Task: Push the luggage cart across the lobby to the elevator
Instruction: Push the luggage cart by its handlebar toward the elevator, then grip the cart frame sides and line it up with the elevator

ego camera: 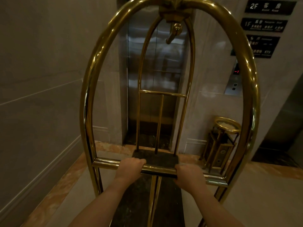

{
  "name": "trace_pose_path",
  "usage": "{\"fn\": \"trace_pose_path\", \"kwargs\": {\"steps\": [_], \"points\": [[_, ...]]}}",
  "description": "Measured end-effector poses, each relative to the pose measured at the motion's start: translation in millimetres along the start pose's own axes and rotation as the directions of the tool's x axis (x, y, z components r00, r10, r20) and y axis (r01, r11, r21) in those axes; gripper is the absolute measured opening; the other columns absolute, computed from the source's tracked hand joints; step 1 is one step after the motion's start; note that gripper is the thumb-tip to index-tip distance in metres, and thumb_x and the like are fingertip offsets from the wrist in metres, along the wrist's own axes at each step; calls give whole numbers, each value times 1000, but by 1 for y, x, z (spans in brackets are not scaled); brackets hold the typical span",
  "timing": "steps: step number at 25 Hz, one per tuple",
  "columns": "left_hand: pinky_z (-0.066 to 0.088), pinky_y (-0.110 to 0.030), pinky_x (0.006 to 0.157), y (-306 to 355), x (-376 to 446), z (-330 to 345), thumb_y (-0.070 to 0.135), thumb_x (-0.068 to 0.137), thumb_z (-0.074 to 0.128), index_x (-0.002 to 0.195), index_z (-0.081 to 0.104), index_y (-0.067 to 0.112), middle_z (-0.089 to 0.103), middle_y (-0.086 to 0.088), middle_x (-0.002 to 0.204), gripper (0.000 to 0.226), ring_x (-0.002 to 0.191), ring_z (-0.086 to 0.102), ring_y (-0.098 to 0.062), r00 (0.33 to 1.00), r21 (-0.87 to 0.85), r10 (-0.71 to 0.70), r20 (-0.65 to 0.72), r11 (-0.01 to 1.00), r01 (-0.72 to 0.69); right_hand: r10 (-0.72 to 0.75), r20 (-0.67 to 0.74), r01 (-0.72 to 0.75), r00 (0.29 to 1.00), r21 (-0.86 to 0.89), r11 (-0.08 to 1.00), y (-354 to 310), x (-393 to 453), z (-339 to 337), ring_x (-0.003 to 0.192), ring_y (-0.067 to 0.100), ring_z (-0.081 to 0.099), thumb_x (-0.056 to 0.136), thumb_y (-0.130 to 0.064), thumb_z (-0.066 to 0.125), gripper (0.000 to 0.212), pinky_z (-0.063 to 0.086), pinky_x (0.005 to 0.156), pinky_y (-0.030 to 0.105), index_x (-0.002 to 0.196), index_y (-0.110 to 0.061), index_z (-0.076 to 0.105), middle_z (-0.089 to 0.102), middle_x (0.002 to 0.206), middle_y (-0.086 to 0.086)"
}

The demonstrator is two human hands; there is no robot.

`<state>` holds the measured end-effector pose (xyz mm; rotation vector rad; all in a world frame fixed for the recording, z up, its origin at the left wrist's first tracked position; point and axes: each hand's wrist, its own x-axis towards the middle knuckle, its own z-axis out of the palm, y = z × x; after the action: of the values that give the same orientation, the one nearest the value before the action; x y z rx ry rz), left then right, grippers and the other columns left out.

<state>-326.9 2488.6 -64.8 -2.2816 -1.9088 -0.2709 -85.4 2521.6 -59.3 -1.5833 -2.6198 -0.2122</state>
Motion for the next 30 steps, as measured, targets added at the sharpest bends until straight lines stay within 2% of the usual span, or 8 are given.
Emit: {"fn": "trace_pose_path", "kwargs": {"steps": [7,11,16,21,24,27,28,30], "points": [[35,-29,66,-13,51,16,32,89,62,108,59,28,67,3,98,20,88,61,-18,1000,13,-13,-19,1000,13,-11,16,11,1000,-20,1000,22,52,9,81,20,64,87,-44,59,26,49,68,32,104,-24,60,68,94,0],[40,-30,68,-18,67,19,32,89,63,106,58,29,66,5,95,18,85,60,-15,1000,20,-25,9,999,25,-12,20,12,1000,-9,1000,27,68,13,80,19,63,88,-42,59,24,44,64,30,103,-24,60,67,93,-1],[42,-30,66,-22,79,13,31,88,64,106,56,27,65,3,96,20,84,61,-18,998,39,-18,52,999,16,21,16,-21,1000,5,1000,30,79,13,77,17,62,85,-43,62,22,52,69,32,99,-27,62,67,89,-3],[46,-33,77,-27,83,7,28,88,66,109,54,24,63,-1,105,25,94,58,-19,997,-1,16,82,1000,-16,26,12,-26,1000,-3,1000,30,87,15,81,16,62,86,-43,60,22,49,69,30,102,-28,62,67,92,-4],[42,-35,90,-29,83,6,39,86,66,116,51,25,58,2,113,36,103,52,-17,993,-126,49,107,991,-35,45,13,-45,999,-19,999,32,87,16,86,17,64,85,-43,60,25,48,69,29,105,-28,61,68,97,-2],[45,-33,88,-33,86,-5,54,88,60,115,52,28,55,7,109,38,96,51,-10,985,-374,40,168,927,26,49,7,-49,999,-17,999,32,87,15,87,16,64,86,-43,60,25,50,72,30,107,-28,61,68,98,-2],[49,-34,86,-35,88,-13,52,90,59,114,53,30,54,9,106,33,94,52,-8,993,-460,17,116,887,38,50,7,-50,999,-14,999,31,87,15,87,17,64,86,-43,60,25,49,72,30,107,-28,61,68,99,-2],[53,-37,81,-42,95,-36,37,90,65,110,56,29,55,8,104,24,91,52,-8,977,-481,-113,-180,876,13,51,10,-51,999,-22,998,33,86,16,88,18,64,87,-42,59,24,46,69,31,106,-28,61,68,98,-2]]}}
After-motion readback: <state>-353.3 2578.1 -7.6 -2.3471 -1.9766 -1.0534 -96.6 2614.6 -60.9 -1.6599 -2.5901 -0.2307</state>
